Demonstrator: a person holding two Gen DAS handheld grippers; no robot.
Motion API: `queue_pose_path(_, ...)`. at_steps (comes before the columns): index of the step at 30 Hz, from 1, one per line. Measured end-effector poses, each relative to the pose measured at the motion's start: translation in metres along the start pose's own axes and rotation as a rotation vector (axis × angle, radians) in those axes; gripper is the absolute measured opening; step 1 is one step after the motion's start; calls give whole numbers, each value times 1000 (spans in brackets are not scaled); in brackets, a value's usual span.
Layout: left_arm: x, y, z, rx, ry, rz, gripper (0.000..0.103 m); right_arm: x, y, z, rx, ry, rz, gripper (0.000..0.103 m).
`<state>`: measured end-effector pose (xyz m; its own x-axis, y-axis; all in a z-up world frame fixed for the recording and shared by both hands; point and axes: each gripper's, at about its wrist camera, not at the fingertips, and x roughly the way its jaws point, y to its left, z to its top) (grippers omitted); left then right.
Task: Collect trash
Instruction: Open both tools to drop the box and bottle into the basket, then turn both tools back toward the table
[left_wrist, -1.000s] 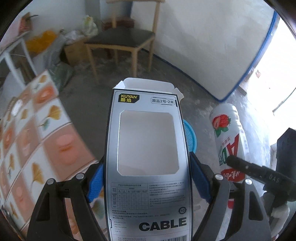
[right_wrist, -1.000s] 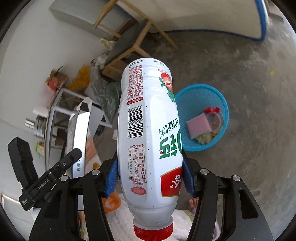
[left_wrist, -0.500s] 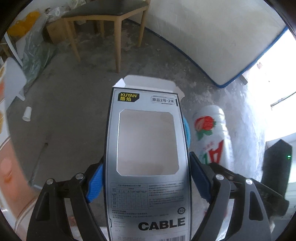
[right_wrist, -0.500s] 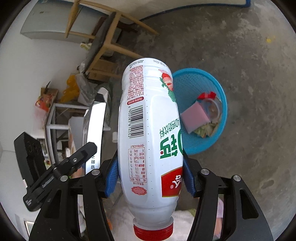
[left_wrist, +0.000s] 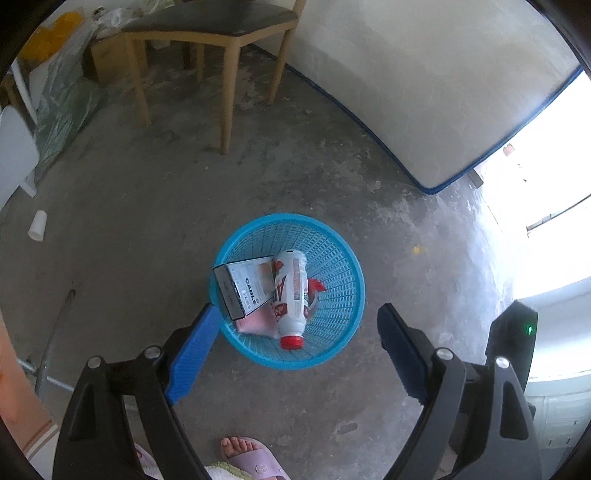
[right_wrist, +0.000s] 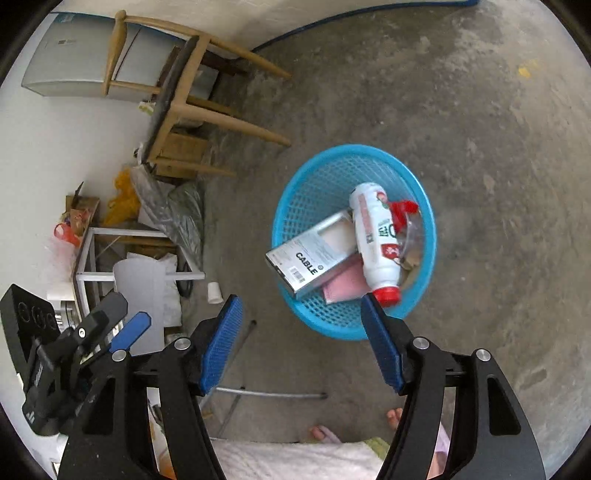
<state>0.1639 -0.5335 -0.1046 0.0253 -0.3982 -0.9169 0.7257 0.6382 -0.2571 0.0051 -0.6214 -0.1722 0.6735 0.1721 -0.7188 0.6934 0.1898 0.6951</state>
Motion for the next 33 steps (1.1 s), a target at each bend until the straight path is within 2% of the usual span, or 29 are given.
queue_pose_path(4, -16, 10, -6, -16, -19, -12, 85, -10, -7, -12, 9, 0, -2, 64)
queue_pose_path(11, -68, 20, -24, -32, -97, -42, 85, -35, -7, -35, -26, -23, -13, 65)
queue_pose_path(19, -134, 31, -73, -8, -203, -60, 85, -62, 18, -56, -127, -79, -36, 67)
queue_pose_path(28, -197, 48, -132, -19, -310, -50, 85, -87, 66, -90, -285, -83, 58, 69)
queue_pose_path(33, -232, 68, -172, -57, -385, -31, 85, -87, 87, -109, -341, -39, 103, 70)
